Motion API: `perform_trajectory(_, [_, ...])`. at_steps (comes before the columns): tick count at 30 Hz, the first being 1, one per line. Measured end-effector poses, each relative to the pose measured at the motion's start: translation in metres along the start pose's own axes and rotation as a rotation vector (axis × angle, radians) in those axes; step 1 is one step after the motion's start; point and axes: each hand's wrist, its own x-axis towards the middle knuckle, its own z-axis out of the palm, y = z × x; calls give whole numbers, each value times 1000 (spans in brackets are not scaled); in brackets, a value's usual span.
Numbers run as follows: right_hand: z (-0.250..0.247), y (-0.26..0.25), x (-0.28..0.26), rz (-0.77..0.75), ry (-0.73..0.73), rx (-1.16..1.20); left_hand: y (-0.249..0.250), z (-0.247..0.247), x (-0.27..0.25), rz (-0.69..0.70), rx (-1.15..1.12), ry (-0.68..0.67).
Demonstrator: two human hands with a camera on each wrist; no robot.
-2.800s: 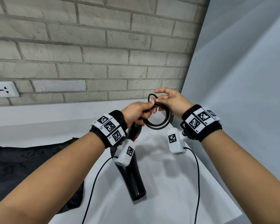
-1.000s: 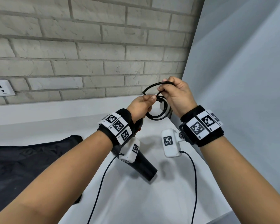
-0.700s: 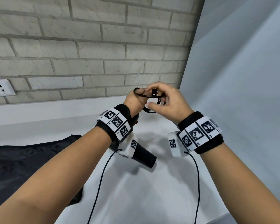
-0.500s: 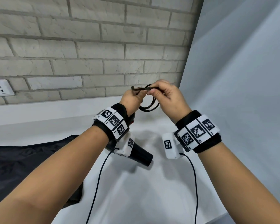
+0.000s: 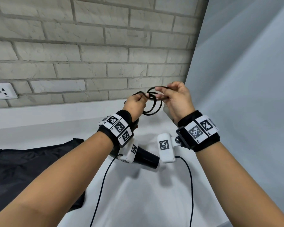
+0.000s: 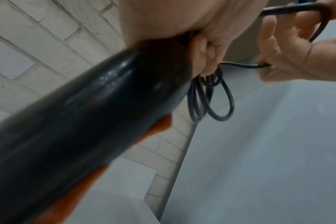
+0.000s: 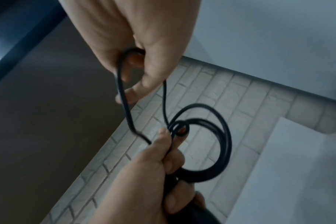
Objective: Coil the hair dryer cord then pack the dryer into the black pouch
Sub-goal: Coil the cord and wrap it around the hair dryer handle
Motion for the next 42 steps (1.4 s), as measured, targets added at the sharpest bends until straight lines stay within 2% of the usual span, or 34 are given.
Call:
perform_trajectory(4, [0, 8, -3, 175, -24, -112, 4, -1, 5, 13, -100, 100])
perform_trajectory(7, [3, 14, -10, 205, -117, -109, 6, -1, 7, 5, -144, 131])
perform_trajectory(12, [5, 18, -17, 133, -227, 18, 8, -5, 9, -31, -184, 144])
perform_trajectory(16, [12, 5, -11, 95, -169, 108, 2, -6, 4, -20, -68, 101])
perform_trajectory(19, [13, -4, -6, 79, -140, 133, -4, -5, 1, 54, 57, 55])
perform_trajectory(23, [8, -4, -3, 54, -148, 97, 0, -4, 0, 28, 107, 62])
perform_trajectory(25, [6, 3, -6, 45, -223, 113, 2, -5, 0, 4, 66, 72])
perform_trajectory(28, [5, 21, -14, 30, -345, 95, 8, -5, 3, -15, -122, 61])
perform_trajectory(34, [9, 36, -18, -90, -399, -120, 4, -3, 7, 3, -217, 59])
perform_trajectory(36, [9, 36, -18, -119, -372, -63, 0, -4, 9, 12, -148, 59])
perform_trajectory(39, [12, 28, -14, -85, -236, 122, -2, -6, 6, 17, 61, 62])
perform_trajectory(42, [18, 20, -12, -50, -131, 238, -1, -5, 3, 81, 275, 76])
